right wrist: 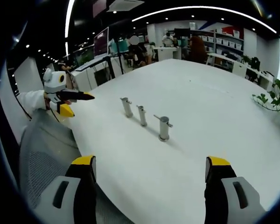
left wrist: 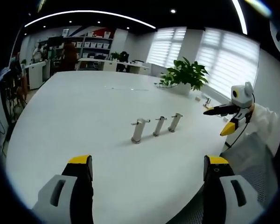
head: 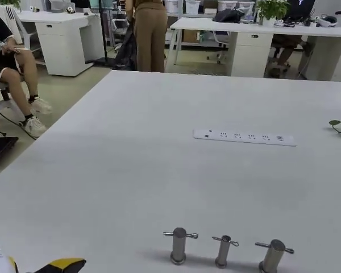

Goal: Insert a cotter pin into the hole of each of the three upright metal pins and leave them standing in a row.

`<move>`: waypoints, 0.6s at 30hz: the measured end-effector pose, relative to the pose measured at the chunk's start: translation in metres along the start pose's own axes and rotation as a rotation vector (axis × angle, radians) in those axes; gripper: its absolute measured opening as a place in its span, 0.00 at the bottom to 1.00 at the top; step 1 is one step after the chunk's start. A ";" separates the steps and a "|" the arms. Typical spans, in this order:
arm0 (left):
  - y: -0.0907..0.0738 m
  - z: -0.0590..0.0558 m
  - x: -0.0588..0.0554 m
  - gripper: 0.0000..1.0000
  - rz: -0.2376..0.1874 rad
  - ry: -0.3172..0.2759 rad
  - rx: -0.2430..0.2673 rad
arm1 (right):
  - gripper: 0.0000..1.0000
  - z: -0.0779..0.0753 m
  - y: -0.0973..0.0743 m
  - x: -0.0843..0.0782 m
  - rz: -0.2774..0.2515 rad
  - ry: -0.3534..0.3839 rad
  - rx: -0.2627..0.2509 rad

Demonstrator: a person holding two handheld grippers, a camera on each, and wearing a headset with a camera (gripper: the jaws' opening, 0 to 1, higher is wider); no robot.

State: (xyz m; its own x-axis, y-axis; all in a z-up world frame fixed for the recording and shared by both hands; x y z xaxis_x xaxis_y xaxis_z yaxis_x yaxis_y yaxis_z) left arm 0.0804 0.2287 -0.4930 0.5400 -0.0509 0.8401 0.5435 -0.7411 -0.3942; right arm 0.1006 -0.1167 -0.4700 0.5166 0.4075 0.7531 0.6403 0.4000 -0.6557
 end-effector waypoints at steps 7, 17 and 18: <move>-0.001 0.001 0.004 0.95 0.023 0.022 0.024 | 0.95 -0.002 -0.001 0.003 0.026 -0.021 0.011; -0.006 -0.003 0.015 0.97 -0.006 0.086 0.051 | 0.95 -0.001 -0.004 0.003 0.103 -0.097 0.086; -0.006 -0.003 0.015 0.97 -0.002 0.089 0.058 | 0.95 0.000 -0.004 0.002 0.112 -0.105 0.090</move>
State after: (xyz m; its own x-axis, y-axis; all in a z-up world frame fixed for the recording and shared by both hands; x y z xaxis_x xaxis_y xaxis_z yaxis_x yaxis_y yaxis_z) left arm 0.0828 0.2304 -0.4770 0.4812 -0.1104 0.8696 0.5825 -0.7010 -0.4113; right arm 0.0997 -0.1174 -0.4658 0.5166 0.5350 0.6685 0.5263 0.4175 -0.7408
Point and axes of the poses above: the centre of the closed fingertips' face, and the gripper's own axes: y roughly forward along the fingers, z roughly to its left, x roughly out of its top, the point moved 9 cm from there along -y, roughly backward along the fingers, and after that the axes turned 12 degrees about -x, right-handed, at the moved point
